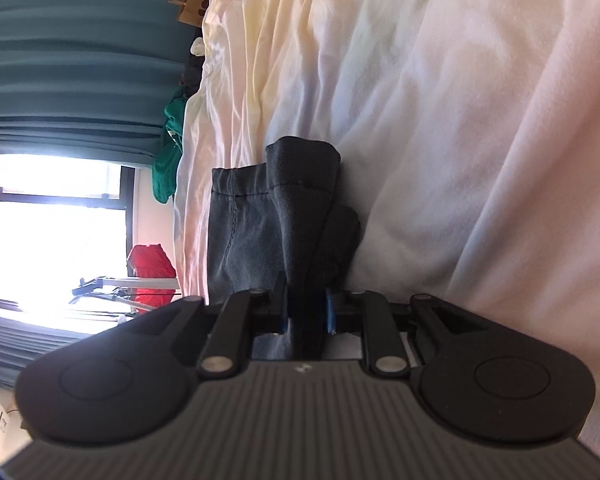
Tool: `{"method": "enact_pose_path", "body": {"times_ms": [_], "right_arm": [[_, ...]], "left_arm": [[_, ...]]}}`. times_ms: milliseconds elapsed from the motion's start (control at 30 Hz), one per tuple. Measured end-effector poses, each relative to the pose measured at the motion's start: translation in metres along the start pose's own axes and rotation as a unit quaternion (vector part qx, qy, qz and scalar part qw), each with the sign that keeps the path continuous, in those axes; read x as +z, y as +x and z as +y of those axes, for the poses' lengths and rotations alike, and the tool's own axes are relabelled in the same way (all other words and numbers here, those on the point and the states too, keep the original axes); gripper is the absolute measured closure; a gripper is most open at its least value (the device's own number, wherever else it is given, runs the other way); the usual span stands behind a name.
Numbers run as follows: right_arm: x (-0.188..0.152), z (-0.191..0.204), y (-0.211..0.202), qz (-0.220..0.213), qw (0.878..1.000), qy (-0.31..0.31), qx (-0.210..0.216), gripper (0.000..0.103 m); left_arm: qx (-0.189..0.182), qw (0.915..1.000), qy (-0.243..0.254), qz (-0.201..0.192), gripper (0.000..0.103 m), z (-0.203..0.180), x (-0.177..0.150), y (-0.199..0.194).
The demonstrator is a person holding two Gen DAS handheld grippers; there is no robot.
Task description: Fold clothes
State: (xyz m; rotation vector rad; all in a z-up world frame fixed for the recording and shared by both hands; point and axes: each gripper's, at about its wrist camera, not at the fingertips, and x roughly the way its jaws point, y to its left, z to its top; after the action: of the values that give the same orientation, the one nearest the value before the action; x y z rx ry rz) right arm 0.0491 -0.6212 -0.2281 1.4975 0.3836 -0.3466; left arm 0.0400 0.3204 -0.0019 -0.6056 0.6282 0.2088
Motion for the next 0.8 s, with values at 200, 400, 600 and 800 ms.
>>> {"method": "enact_pose_path", "body": {"times_ms": [200,400,600,800], "right_arm": [[0.000,0.008,0.012,-0.004,1.000,-0.013,0.026,0.066],[-0.003,0.031,0.012,-0.029,0.994,-0.097,0.046,0.078],[-0.008,0.050,0.002,-0.054,0.987,-0.142,0.047,0.087],[0.000,0.030,0.011,-0.034,0.996,-0.075,0.017,0.075]], "left_arm": [[0.002,0.9955,0.087,-0.036,0.026,-0.029,-0.008,-0.043],[-0.027,0.9834,0.171,-0.056,0.024,-0.075,-0.027,-0.055],[-0.049,0.9765,0.200,-0.064,0.023,-0.105,-0.047,-0.035],[-0.061,0.9781,0.192,-0.051,0.023,-0.121,-0.073,0.002]]}}
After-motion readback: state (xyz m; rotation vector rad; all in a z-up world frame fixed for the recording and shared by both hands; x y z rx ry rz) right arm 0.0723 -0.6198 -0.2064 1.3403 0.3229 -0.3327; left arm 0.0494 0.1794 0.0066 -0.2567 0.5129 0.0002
